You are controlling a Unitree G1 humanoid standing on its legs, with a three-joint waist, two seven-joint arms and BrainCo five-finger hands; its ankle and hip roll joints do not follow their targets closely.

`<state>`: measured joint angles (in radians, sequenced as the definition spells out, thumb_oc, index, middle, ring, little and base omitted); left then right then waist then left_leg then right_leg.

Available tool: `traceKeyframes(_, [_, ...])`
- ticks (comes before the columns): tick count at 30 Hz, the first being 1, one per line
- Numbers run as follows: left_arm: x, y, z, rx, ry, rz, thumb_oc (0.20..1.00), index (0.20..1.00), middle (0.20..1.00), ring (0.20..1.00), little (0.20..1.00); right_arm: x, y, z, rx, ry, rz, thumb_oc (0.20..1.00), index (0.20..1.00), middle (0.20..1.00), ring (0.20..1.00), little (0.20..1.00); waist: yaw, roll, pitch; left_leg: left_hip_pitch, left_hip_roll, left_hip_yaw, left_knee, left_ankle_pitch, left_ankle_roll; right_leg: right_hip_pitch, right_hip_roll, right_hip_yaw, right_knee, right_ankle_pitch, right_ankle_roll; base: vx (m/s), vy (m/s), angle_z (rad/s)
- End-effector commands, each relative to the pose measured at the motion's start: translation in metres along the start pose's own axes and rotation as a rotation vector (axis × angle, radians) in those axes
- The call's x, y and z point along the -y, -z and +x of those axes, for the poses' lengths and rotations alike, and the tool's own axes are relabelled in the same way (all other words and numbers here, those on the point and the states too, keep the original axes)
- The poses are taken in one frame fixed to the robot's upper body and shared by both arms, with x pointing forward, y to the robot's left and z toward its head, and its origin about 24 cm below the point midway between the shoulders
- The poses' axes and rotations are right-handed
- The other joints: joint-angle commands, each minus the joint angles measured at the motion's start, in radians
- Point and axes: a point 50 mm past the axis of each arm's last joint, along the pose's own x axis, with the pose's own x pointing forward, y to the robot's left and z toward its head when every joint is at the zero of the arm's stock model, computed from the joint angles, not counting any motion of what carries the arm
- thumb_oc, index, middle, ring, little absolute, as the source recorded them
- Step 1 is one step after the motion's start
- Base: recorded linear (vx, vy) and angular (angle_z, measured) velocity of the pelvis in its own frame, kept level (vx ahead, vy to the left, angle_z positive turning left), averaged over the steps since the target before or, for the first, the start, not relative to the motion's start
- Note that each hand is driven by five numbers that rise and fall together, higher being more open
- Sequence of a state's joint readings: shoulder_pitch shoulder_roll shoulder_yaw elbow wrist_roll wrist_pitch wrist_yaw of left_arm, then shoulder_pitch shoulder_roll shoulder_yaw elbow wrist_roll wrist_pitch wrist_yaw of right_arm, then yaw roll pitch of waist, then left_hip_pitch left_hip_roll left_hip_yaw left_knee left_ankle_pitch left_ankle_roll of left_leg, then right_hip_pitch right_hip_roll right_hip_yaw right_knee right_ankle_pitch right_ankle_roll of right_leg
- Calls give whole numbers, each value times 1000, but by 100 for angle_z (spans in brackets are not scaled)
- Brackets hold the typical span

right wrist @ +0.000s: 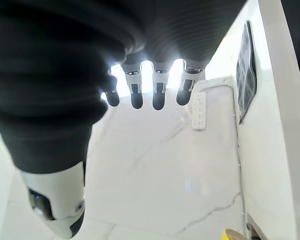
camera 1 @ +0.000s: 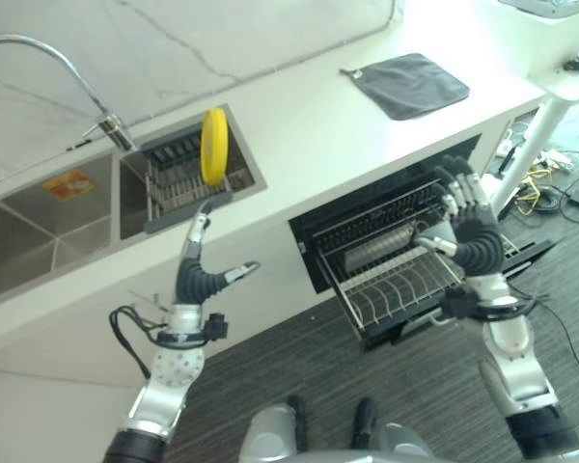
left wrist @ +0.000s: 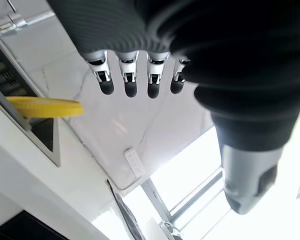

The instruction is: Place the dishes in the dishwasher.

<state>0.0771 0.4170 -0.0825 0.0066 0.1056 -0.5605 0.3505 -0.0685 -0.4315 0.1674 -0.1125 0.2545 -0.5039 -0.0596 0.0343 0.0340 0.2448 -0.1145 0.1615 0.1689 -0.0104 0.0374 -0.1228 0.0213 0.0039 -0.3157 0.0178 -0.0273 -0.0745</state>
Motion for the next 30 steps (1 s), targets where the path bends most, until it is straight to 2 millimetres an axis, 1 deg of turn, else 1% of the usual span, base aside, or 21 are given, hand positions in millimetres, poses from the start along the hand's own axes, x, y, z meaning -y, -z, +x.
traceKeyframes(1, [-8, -15, 8, 113, -50, -51, 1000, 1000, 1000, 1000, 1000, 4, -21, 11, 139, -15, -24, 1000, 1000, 1000, 1000, 1000, 13, -8, -9, 67, 4, 3, 97, 3, 17, 68, -114, 22, 23, -70, 131, 89, 214, -60])
traceKeyframes(3, [-9, -16, 10, 126, -44, -60, 1000, 1000, 1000, 1000, 1000, 6, -21, 9, 139, -13, -17, 1000, 1000, 1000, 1000, 1000, 7, -2, -16, 93, 0, -7, 65, -3, 16, 61, -123, 23, 35, -73, 139, 104, 255, -56])
traceKeyframes(5, [-7, -16, 10, 132, -24, -62, 1000, 1000, 1000, 1000, 1000, 7, -20, 5, 132, 0, -16, 1000, 1000, 1000, 1000, 1000, 0, 2, -19, 108, 3, 24, 52, -4, 13, 69, -137, 1, 40, -75, 144, 101, 216, -13])
traceKeyframes(8, [-5, -17, 10, 141, 5, -51, 1000, 1000, 1000, 1000, 1000, 7, -19, 1, 123, 19, -7, 1000, 1000, 1000, 1000, 1000, -6, 6, -29, 141, -7, 45, 10, -4, 16, 73, -153, -19, 39, -67, 160, 92, 198, 23])
traceKeyframes(10, [-4, -17, 11, 145, 25, -38, 1000, 1000, 1000, 1000, 1000, 5, -18, -1, 107, 20, -3, 1000, 1000, 1000, 1000, 1000, -4, 6, -36, 169, -27, 36, -32, -7, 26, 72, -161, -17, 40, -65, 173, 97, 193, 33])
traceKeyframes(14, [-1, -17, 11, 148, 89, -31, 1000, 1000, 1000, 1000, 1000, 7, -17, -4, 95, 31, -3, 1000, 1000, 1000, 1000, 1000, -2, 1, -38, 177, -45, 31, -49, -15, 41, 73, -163, -9, 34, -60, 181, 39, 93, 15])
traceKeyframes(18, [10, -7, 7, 78, 290, -23, 1000, 1000, 1000, 1000, 1000, 12, -18, -6, 104, 56, -3, 1000, 1000, 1000, 1000, 1000, -4, 0, -37, 178, -61, 32, -56, -25, 59, 68, -169, 0, 39, -58, 191, 8, 43, 1])
traceKeyframes(19, [16, -4, 3, 60, 377, -5, 1000, 1000, 1000, 1000, 1000, 13, -18, -6, 106, 63, -2, 1000, 1000, 1000, 1000, 1000, -4, 1, -36, 179, -64, 36, -57, -27, 64, 67, -172, 0, 41, -56, 195, 16, 53, -3])
traceKeyframes(20, [26, 5, -3, -2, 491, -13, 1000, 1000, 1000, 1000, 1000, 14, -18, -6, 111, 64, 0, 1000, 1000, 1000, 1000, 1000, -8, 5, -35, 183, -70, 45, -55, -35, 72, 65, -179, 2, 43, -54, 201, 16, 53, -3])
traceKeyframes(22, [32, 9, -7, -27, 565, -6, 1000, 1000, 1000, 1000, 1000, 14, -18, -5, 113, 63, -2, 1000, 1000, 1000, 1000, 1000, -11, 8, -34, 184, -74, 51, -53, -40, 77, 64, -183, 3, 45, -52, 204, 11, 57, -3])
traceKeyframes(24, [46, 22, -20, -105, 722, 19, 1000, 1000, 1000, 1000, 1000, 14, -17, -5, 116, 59, -4, 1000, 1000, 1000, 1000, 1000, -20, 13, -33, 188, -80, 67, -48, -49, 86, 58, -197, 2, 49, -44, 215, 9, 70, -5])
traceKeyframes(26, [60, 34, -35, -154, 878, 76, 1000, 1000, 1000, 1000, 1000, 14, -17, -2, 123, 57, 9, 1000, 1000, 1000, 1000, 1000, -36, 17, -32, 197, -82, 91, -48, -59, 97, 51, -211, 2, 58, -39, 229, 23, 60, -15])
traceKeyframes(27, [63, 37, -39, -165, 911, 101, 1000, 1000, 1000, 1000, 1000, 13, -17, -1, 125, 53, 14, 1000, 1000, 1000, 1000, 1000, -42, 17, -31, 199, -83, 97, -48, -62, 100, 49, -214, 5, 61, -39, 233, 30, 58, -28])
traceKeyframes(28, [68, 43, -44, -172, 953, 162, 1000, 1000, 1000, 1000, 1000, 13, -18, 1, 126, 40, 22, 1000, 1000, 1000, 1000, 1000, -52, 17, -29, 203, -83, 108, -45, -68, 105, 43, -219, 10, 67, -39, 239, 35, 51, -27])
traceKeyframes(29, [70, 45, -47, -138, 984, 221, 1000, 1000, 1000, 1000, 1000, 12, -18, 2, 123, 27, 26, 1000, 1000, 1000, 1000, 1000, -60, 16, -26, 212, -85, 115, -45, -75, 109, 43, -222, 18, 75, -45, 243, 23, 43, -20])
traceKeyframes(30, [71, 45, -46, -123, 990, 229, 1000, 1000, 1000, 1000, 1000, 12, -19, 3, 124, 21, 26, 1000, 1000, 1000, 1000, 1000, -63, 16, -27, 208, -83, 119, -43, -74, 111, 37, -222, 22, 73, -40, 243, 17, 23, -14])
